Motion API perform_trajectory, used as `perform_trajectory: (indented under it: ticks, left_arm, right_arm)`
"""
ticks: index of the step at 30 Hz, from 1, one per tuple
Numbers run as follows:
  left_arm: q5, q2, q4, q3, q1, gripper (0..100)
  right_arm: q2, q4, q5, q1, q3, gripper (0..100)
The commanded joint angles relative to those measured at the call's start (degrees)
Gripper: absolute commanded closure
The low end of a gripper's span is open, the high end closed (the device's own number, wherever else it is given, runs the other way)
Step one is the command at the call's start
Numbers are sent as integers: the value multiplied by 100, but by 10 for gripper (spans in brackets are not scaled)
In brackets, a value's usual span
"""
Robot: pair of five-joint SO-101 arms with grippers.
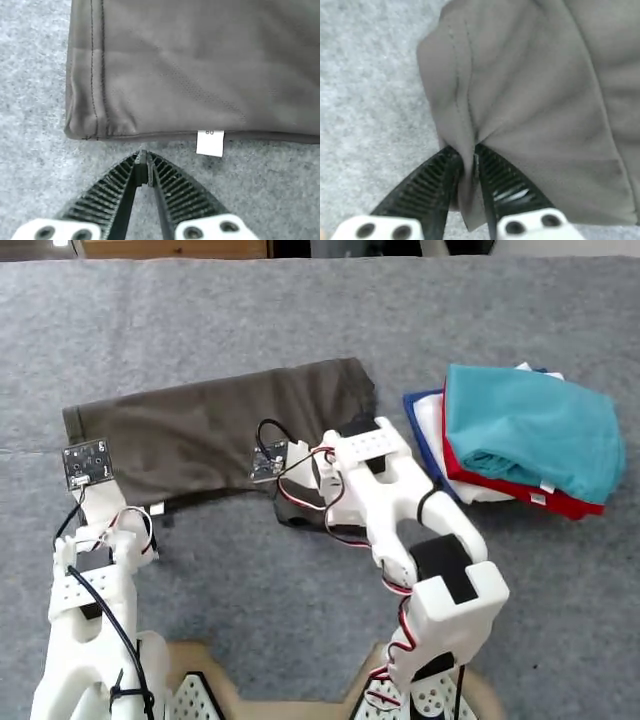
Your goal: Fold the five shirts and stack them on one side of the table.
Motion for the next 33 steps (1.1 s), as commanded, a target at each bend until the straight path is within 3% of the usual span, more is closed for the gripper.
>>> perform_trajectory:
  ticks: [1,9,22,29,33]
  left_arm:
    - [62,-123,-97,-13,22,970]
    - [62,-123,-97,-13,22,970]
    - [62,-123,-97,-13,22,970]
    - [62,-123,-97,-13,22,970]
    - [62,-123,-97,-13,22,970]
  right_arm:
    - [48,141,-79,-44,4,975]
    - [57,325,-79,-44,92,744]
    - [66,9,-492,-123,286,750]
    - [57,-105,-774,-105,312,975]
    - [31,-141,-826,-97,312,973]
